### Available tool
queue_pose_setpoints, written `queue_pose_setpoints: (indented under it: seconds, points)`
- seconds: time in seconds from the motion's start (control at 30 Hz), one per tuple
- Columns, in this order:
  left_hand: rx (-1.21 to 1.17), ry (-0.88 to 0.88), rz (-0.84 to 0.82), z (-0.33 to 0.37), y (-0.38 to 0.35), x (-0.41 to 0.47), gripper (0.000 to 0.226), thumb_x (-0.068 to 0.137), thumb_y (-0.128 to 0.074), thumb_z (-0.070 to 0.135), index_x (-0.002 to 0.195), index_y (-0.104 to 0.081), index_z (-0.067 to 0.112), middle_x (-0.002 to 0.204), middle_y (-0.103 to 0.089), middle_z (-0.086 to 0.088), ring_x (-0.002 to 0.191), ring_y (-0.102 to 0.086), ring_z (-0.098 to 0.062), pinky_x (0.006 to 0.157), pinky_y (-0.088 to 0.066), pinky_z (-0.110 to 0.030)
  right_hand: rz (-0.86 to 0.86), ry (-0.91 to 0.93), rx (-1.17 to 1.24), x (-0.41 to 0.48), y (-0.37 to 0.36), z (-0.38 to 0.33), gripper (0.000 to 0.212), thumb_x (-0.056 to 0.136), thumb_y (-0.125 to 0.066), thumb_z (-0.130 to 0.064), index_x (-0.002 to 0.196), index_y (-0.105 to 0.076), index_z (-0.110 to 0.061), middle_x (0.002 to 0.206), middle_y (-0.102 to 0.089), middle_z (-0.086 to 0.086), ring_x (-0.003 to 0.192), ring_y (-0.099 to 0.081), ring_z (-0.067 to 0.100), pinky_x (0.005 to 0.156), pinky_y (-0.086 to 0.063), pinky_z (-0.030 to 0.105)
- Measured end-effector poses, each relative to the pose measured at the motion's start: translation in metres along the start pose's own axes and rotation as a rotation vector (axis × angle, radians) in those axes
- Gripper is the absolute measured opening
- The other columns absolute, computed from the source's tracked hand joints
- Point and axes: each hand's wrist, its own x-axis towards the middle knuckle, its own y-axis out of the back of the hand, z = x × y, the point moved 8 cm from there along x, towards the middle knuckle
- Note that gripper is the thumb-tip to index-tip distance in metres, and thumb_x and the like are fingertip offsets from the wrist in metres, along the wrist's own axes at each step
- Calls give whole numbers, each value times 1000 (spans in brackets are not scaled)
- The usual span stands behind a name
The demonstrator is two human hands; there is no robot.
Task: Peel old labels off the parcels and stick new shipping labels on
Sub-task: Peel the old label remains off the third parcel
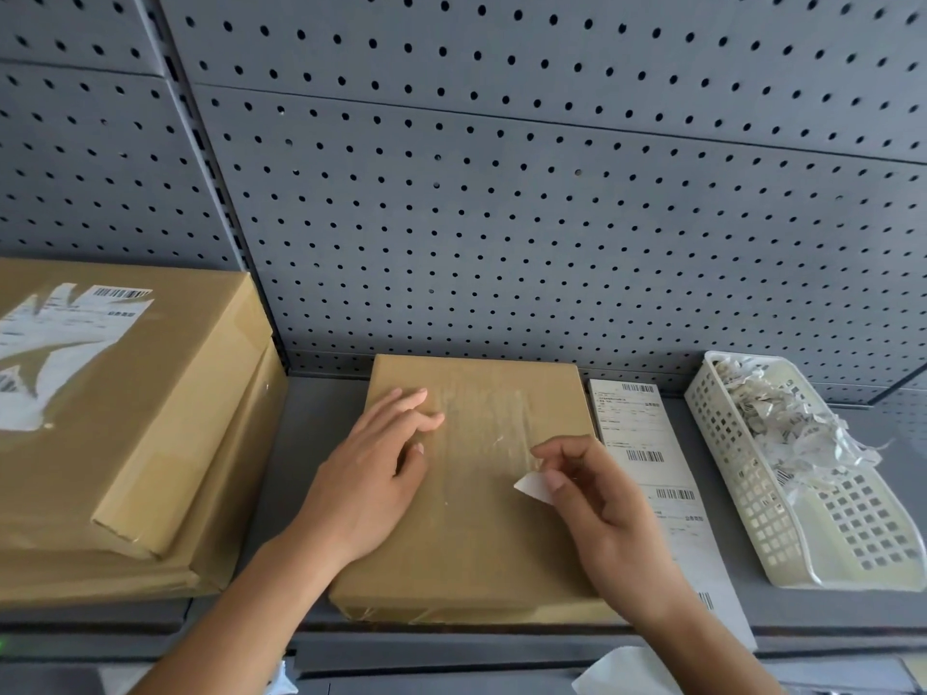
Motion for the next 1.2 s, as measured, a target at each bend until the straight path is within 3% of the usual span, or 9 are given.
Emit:
queue_pose_setpoints:
  seconds: [0.17,0.27,0.5,0.63,0.73,0.87,0.9,1.03,1.2]
  points:
    - [-5,-9,0,-2,-1,0,37,106,-40,31,138,-48,46,157,-18,37,145,4,19,121,-27,-44,7,-5,-31,2,15,3,31,88,-72,-4,105,-69,-29,97,-57,-10,90,-58,18,84,-46,22]
    - [-6,-10,0,-2,-1,0,36,106,-40,33,138,-47,48,156,-17,39,145,4,19,121,-25,-41,56,2,-98,4,31,-1,31,86,-71,4,96,-72,-25,97,-62,-11,86,-61,16,80,-47,20]
    - [9,-13,-5,-5,-2,1,35,104,-40,37,133,-40,58,154,-13,43,144,4,20,121,-24,-46,292,-15,-259,3,96,-10,19,90,-69,-13,93,-68,-32,84,-69,-20,77,-65,6,67,-47,13]
    - [21,-18,-6,-3,-2,2,34,103,-40,39,130,-38,60,151,-10,48,144,4,20,121,-24,-44,430,-68,-364,1,146,1,18,91,-69,-19,91,-64,-37,85,-70,-17,74,-67,8,63,-54,31]
    - [27,-35,3,-1,-1,2,34,103,-41,37,128,-40,61,151,-12,47,145,2,19,120,-23,-39,520,-80,-449,-1,178,-1,21,92,-67,-17,88,-66,-37,85,-69,-24,77,-66,0,67,-51,19]
    - [29,-50,8,1,-1,2,34,103,-43,35,123,-40,62,149,-11,49,144,2,20,117,-20,-32,633,-87,-595,-5,221,-3,13,94,-65,-15,95,-71,-26,91,-69,-16,76,-64,1,62,-43,4]
    - [29,-50,9,2,-1,3,34,103,-43,34,122,-40,62,149,-12,49,144,1,21,116,-20,-30,664,-83,-649,-5,231,-4,13,94,-64,-14,97,-72,-23,94,-69,-11,79,-65,4,65,-43,5]
    - [19,-58,20,2,0,4,34,102,-45,33,121,-44,61,149,-17,48,145,-3,19,116,-20,-30,726,-72,-881,-2,262,2,17,96,-60,-14,104,-75,-14,107,-71,0,91,-66,21,79,-50,31]
    - [-1,-70,39,0,-2,4,32,101,-44,32,126,-53,50,152,-24,42,145,-7,18,118,-17,-30,557,-196,-1022,8,268,39,23,98,-55,-19,109,-74,-16,117,-70,0,106,-61,25,85,-42,31]
